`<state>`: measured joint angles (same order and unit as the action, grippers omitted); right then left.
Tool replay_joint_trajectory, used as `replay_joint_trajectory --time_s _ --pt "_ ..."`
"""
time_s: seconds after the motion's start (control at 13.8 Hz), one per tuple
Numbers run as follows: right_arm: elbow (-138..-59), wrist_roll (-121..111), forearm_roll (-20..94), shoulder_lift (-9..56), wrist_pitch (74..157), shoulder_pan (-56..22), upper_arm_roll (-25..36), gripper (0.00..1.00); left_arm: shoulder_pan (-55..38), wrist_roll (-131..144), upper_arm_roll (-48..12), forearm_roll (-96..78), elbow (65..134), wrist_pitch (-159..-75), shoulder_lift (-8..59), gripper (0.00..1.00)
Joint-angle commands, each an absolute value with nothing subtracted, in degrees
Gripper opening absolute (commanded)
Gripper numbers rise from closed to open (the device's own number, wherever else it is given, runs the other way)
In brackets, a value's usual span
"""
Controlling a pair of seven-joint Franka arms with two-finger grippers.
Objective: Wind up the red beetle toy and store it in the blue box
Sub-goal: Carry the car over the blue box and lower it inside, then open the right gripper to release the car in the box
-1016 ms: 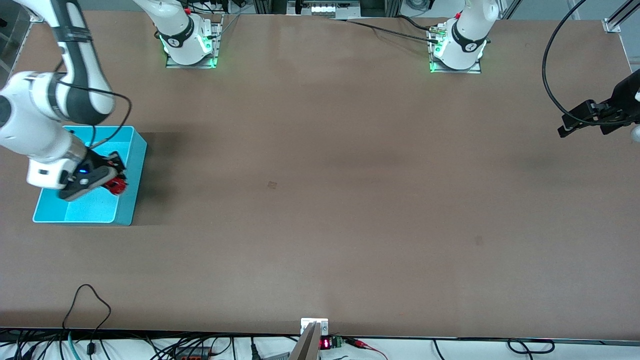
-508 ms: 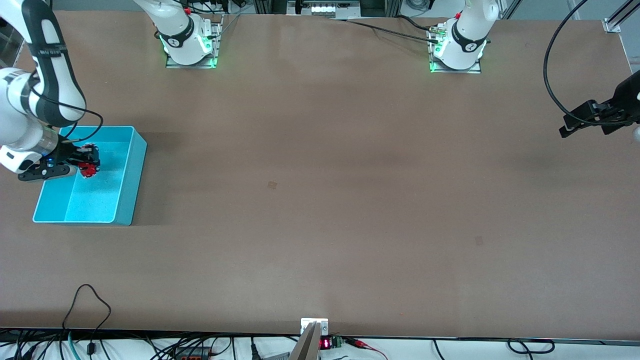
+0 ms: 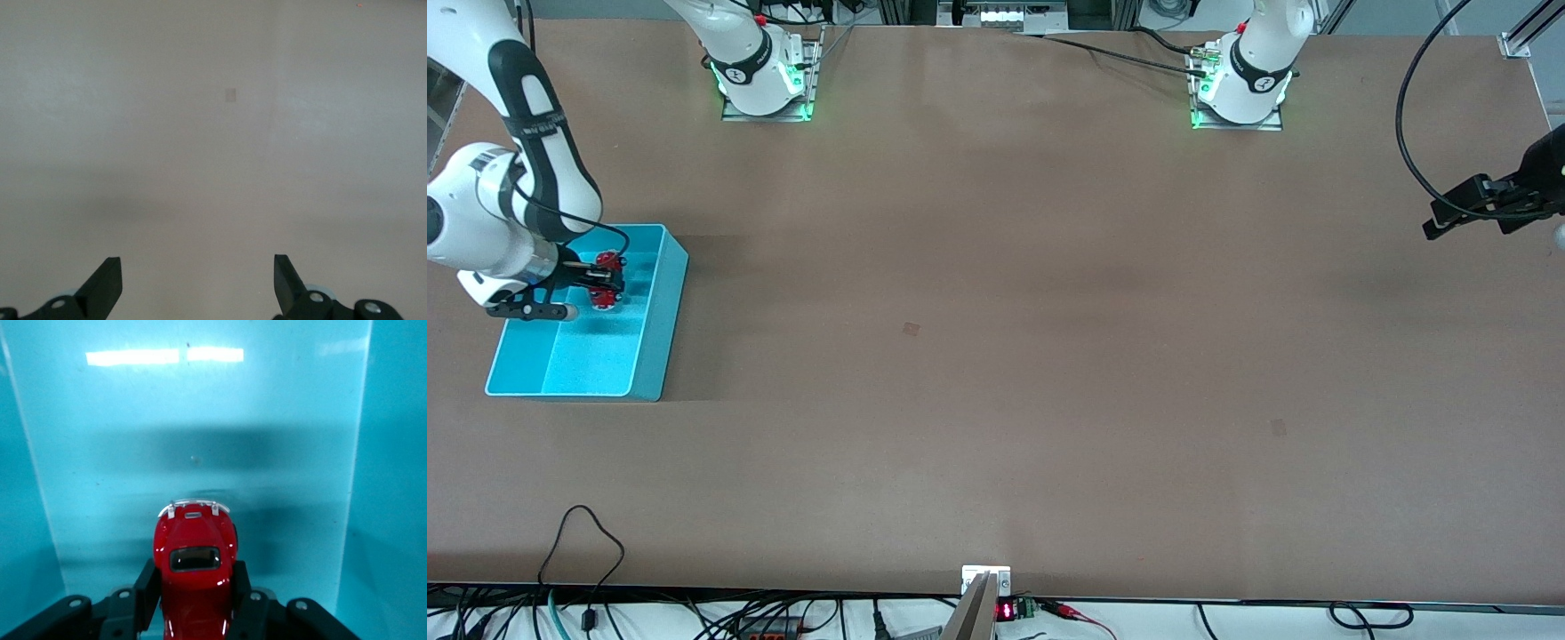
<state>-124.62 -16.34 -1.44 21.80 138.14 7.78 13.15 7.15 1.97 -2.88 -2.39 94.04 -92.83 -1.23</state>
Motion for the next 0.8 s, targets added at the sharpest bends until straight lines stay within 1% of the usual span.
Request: replay_joint_trajectory --time_s 0.0,0.07,0.15,0.22,0.29,0.36,0.58,0.73 --pt "-124.72 -15.21 -1.05 23.55 139.57 7.91 13.10 0.02 7.38 0.79 -3.16 -3.78 93.60 -91.32 -1.85 1.00" --pt "-124.63 -15.21 -1.05 24.16 140.01 8.00 13.10 0.12 7.12 0.88 -3.25 -3.69 93.60 -91.49 -1.85 1.00" --pt "-124.54 -15.21 -0.97 24.34 140.27 8.00 13.10 0.39 6.95 0.79 -3.25 -3.69 93.43 -91.49 -1.85 1.00" --pt "-124.45 -15.29 -1.05 24.35 140.19 8.26 13.10 0.55 6.94 0.79 -3.51 -3.69 93.34 -91.32 -2.02 1.00" --pt "-124.37 -15.29 -1.14 24.26 140.10 8.35 13.10 0.80 7.03 0.70 -4.30 -3.69 93.25 -91.32 -2.02 1.00" --pt "-124.28 -15.29 -1.14 23.82 140.01 8.35 13.10 1.00 7.03 0.70 -4.31 -3.69 93.25 -91.32 -1.93 1.00" --pt "-122.79 -15.64 -1.58 20.93 138.35 8.35 12.92 1.00 7.21 0.62 -4.22 -3.69 93.25 -91.32 -1.93 1.00" --pt "-119.81 -15.56 -1.67 18.03 132.92 8.26 12.57 1.00 7.21 0.62 -4.22 -3.69 93.25 -91.32 -1.93 1.00"
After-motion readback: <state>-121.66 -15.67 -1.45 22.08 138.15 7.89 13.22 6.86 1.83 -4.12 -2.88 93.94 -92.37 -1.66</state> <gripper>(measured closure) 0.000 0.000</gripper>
